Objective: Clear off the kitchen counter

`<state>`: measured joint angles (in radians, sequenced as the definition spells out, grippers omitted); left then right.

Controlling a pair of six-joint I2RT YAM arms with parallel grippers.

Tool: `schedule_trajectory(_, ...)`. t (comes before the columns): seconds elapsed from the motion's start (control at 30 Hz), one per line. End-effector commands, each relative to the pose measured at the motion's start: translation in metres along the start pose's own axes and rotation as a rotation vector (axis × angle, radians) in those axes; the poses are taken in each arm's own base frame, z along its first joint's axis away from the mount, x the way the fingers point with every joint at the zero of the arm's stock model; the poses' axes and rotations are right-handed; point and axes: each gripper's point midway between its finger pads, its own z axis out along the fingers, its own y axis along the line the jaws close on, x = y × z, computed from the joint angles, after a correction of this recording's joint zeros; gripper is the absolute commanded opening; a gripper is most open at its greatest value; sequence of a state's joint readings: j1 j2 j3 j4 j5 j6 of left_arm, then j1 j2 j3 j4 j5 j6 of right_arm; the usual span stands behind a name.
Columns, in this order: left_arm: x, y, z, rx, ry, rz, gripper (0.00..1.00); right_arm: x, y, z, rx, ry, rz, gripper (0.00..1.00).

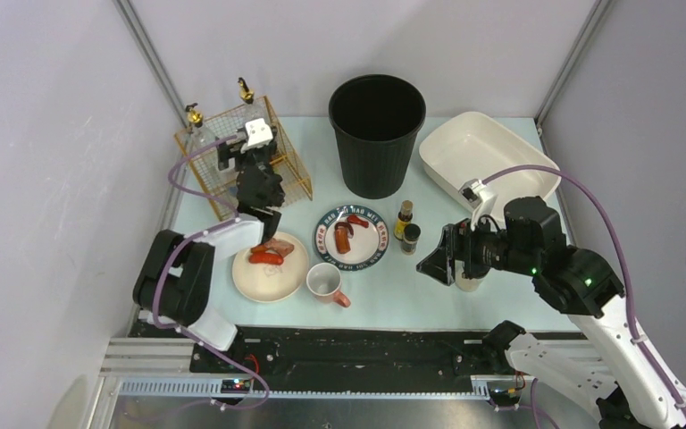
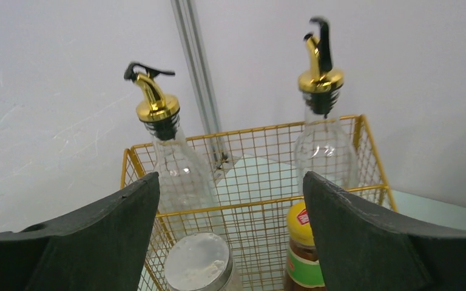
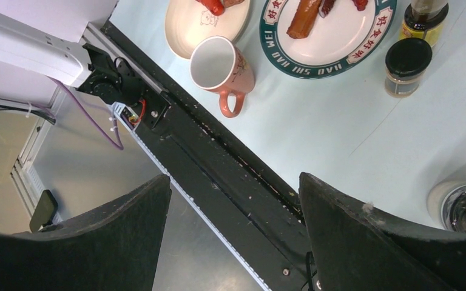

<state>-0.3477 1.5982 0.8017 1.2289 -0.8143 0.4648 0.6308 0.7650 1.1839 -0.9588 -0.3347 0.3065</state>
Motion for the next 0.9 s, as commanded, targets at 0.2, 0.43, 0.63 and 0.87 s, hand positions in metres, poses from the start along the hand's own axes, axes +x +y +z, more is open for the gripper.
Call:
schedule_trajectory(0.2,-0.086,0.005,-0.026,0.086,0.008,-0.136,1.00,-0.009,0.006,-0.006,-0.006,-0.044,0.036,0.82)
schedule_trajectory(0.43,-0.109,-0.023,-0.064,0.353,0.077,-0.198,1.00,-0.001,-0.018,0.004,0.120,0.006,0.111,0.82)
schedule_trajectory(0.63,-0.132,-0.024,-0.107,0.556,0.138,-0.484,1.00,0.000,-0.038,0.008,0.233,0.012,0.156,0.85)
schedule_trajectory(0.87,-0.127,-0.056,-0.164,0.853,0.382,-0.587,1.00,0.003,-0.073,0.017,0.392,0.050,0.224,0.86)
